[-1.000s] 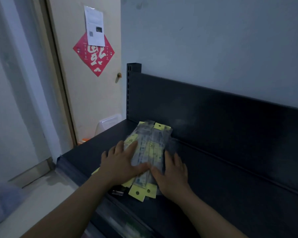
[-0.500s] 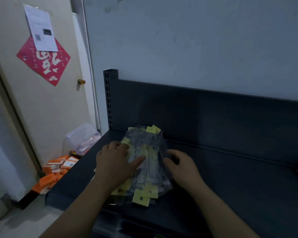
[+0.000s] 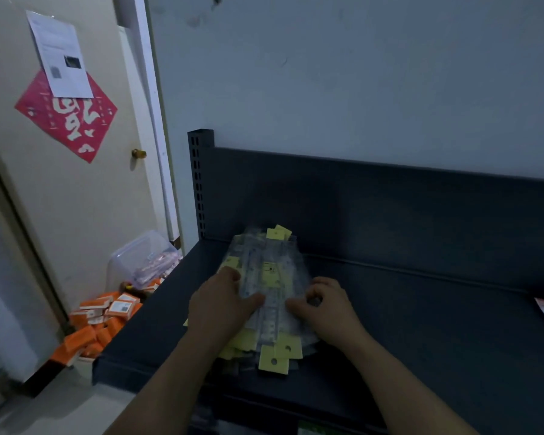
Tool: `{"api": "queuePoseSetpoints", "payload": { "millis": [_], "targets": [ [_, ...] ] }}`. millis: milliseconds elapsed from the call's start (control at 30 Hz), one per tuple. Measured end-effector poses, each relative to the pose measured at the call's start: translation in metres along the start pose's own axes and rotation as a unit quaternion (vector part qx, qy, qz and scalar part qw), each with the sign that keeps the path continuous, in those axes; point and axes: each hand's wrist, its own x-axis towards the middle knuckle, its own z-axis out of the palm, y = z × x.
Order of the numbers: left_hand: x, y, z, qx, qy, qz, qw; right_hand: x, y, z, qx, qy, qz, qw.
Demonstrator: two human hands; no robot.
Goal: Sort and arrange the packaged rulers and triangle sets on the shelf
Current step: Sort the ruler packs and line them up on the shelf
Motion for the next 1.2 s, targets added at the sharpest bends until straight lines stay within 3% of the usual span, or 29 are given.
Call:
{"api": "queuePoseSetpoints", "payload": {
  "millis": [333, 567, 633, 733, 867, 1067, 1200],
  "targets": [
    [-0.002, -0.014, -0.008, -0.146, 0.1, -0.027, 0.984, 0.003, 0.002, -0.02, 0.278, 0.024, 0.081, 0.957],
    [-0.004, -0.01, -0.019, -0.246, 0.098, -0.054, 0.963, -0.005, -0.001, -0.048, 0.272, 0.029, 0.036, 0.961],
    [-0.004, -0.009, -0.02, -0.279, 0.084, -0.068, 0.954, -0.006, -0.003, -0.059, 0.322, -0.014, 0.033, 0.946],
    [-0.005, -0.007, -0.024, -0.323, 0.068, -0.075, 0.941, -0.009, -0.004, -0.077, 0.295, -0.097, 0.007, 0.95],
    [-0.01, 0.0, -0.029, -0.302, 0.042, -0.036, 0.952, -0.008, -0.004, -0.095, 0.223, -0.177, -0.002, 0.959],
    [-0.018, 0.008, -0.027, -0.205, -0.009, 0.069, 0.976, 0.002, -0.008, -0.084, 0.304, -0.144, 0.024, 0.941],
    [-0.019, 0.013, -0.034, -0.217, 0.056, 0.1, 0.969, 0.004, -0.011, -0.088, 0.298, -0.165, 0.016, 0.94]
  ]
}}
